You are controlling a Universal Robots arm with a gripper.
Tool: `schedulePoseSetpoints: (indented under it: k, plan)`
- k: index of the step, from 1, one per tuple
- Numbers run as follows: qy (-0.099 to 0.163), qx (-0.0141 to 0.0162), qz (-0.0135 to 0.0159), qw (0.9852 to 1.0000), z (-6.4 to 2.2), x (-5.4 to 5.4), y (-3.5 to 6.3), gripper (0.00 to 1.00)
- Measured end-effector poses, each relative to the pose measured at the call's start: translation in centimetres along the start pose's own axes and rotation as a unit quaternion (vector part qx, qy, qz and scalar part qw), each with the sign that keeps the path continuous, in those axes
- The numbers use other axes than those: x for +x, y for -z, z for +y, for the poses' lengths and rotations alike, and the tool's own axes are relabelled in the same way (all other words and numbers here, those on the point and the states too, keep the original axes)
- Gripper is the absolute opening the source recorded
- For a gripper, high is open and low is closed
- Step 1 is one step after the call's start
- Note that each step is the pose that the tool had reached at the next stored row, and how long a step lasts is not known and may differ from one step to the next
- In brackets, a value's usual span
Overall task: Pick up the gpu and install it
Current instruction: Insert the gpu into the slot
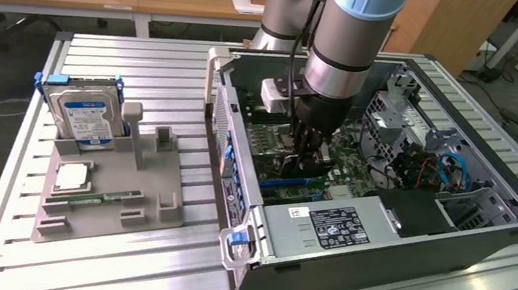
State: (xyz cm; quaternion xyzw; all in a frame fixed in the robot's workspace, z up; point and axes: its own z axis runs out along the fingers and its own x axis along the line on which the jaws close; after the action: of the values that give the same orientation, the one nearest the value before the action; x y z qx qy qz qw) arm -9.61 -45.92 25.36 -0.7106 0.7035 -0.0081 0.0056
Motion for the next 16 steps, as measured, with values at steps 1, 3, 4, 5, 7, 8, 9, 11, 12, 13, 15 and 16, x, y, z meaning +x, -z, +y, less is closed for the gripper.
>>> schedulePoseSetpoints:
  k: [1,3,4,5,7,8,9,11,12,13,15,16]
  plan:
    - [0.000,0.0000,0.0000,1.0000,0.00,0.00,0.00,0.27]
    - [0.000,0.0000,-0.0001,1.0000,0.00,0.00,-0.01,0.27]
    - [0.000,0.0000,-0.0001,1.0000,0.00,0.00,-0.01,0.27]
    - [0.000,0.0000,-0.0001,1.0000,0.00,0.00,-0.01,0.27]
    - [0.000,0.0000,-0.0001,1.0000,0.00,0.00,-0.01,0.27]
    - [0.000,0.0001,-0.0001,1.0000,0.01,0.00,-0.04,0.27]
    - [0.000,0.0000,-0.0002,1.0000,0.01,0.00,-0.06,0.27]
    - [0.000,-0.0003,-0.0001,1.0000,0.02,0.00,-0.10,0.27]
    - [0.000,-0.0005,0.0000,1.0000,0.02,0.00,-0.11,0.27]
    - [0.000,-0.0006,0.0000,1.0000,0.03,0.00,-0.12,0.27]
    - [0.000,-0.0007,-0.0003,1.0000,0.03,-0.01,-0.22,0.27]
    - [0.000,-0.0010,-0.0001,1.0000,0.03,-0.01,-0.23,0.27]
